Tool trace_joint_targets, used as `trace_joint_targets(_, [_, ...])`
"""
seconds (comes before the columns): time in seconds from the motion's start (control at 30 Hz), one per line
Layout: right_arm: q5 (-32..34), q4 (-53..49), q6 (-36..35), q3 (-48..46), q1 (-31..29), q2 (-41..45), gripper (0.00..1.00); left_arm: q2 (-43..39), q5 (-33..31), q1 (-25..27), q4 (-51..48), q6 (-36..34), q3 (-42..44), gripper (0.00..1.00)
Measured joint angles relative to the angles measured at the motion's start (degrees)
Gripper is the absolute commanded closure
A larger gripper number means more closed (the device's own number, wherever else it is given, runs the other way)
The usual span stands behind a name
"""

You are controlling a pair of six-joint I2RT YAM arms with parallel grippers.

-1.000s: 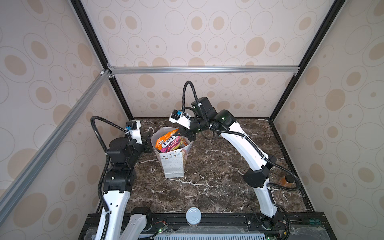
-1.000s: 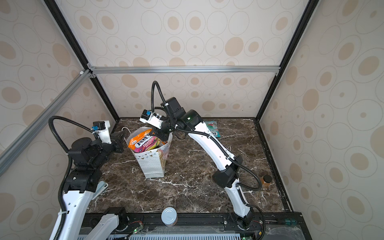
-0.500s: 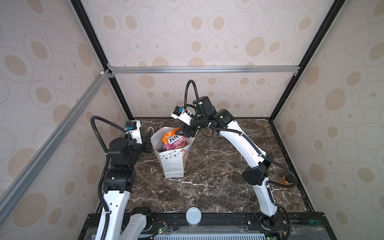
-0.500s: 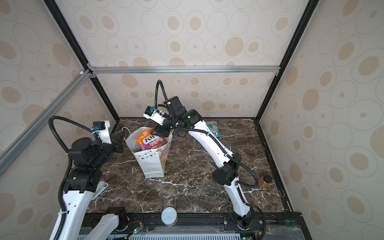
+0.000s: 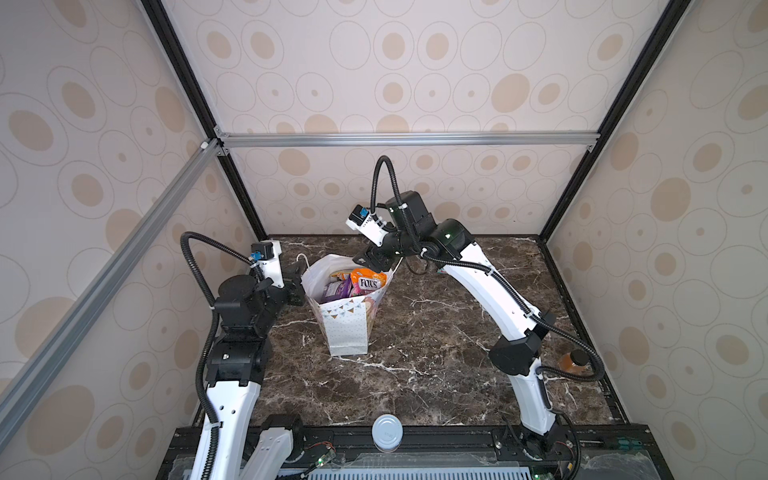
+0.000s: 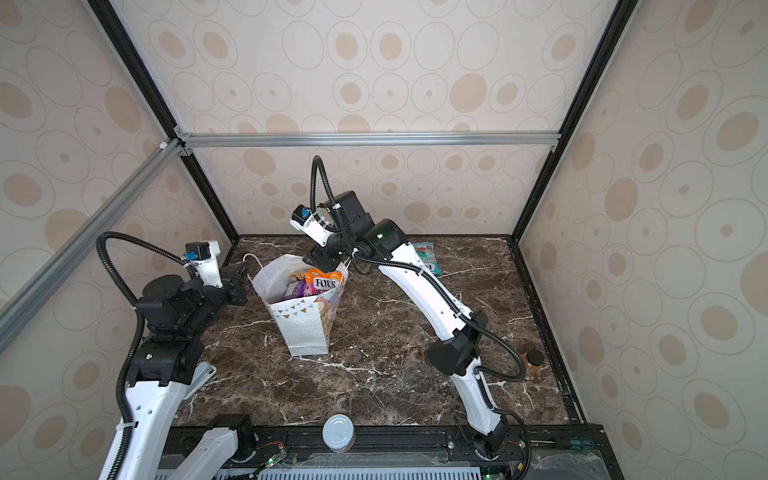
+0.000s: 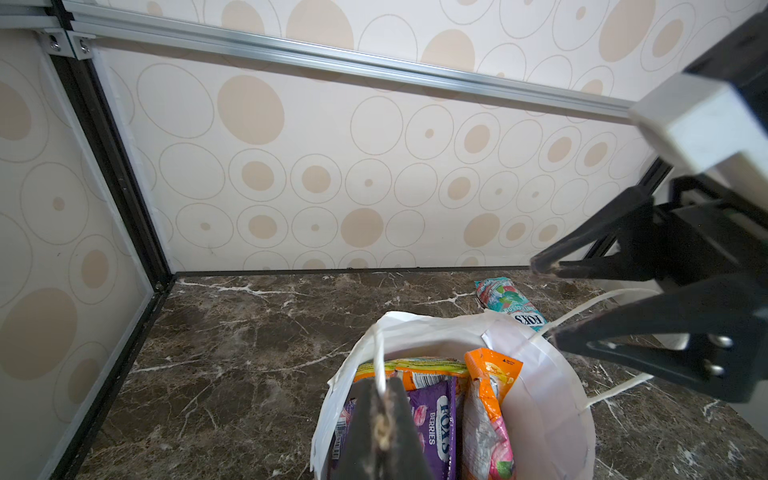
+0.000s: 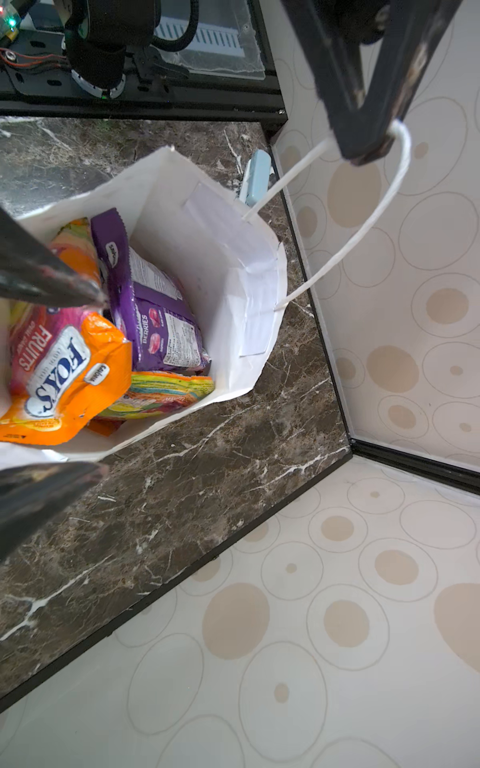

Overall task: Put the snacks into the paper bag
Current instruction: 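Lift the right gripper out of the bag toward the teal packet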

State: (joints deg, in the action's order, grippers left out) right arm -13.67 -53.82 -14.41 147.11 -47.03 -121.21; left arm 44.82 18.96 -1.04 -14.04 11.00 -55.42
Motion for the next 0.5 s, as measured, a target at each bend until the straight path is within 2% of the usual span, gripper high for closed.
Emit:
trace_joint_targets(0.33, [5.8, 1.6, 5.2, -10.1, -1.1, 12.1, 0.4, 0.0, -0.1, -0.1, 0.0, 0.0, 0.0, 1.0])
trace_joint_targets(0.5, [8.3, 6.4, 8.4, -22.9, -1.1, 21.4, 0.4, 0.0, -0.5, -0.2, 0.0, 0.0, 0.0, 1.0])
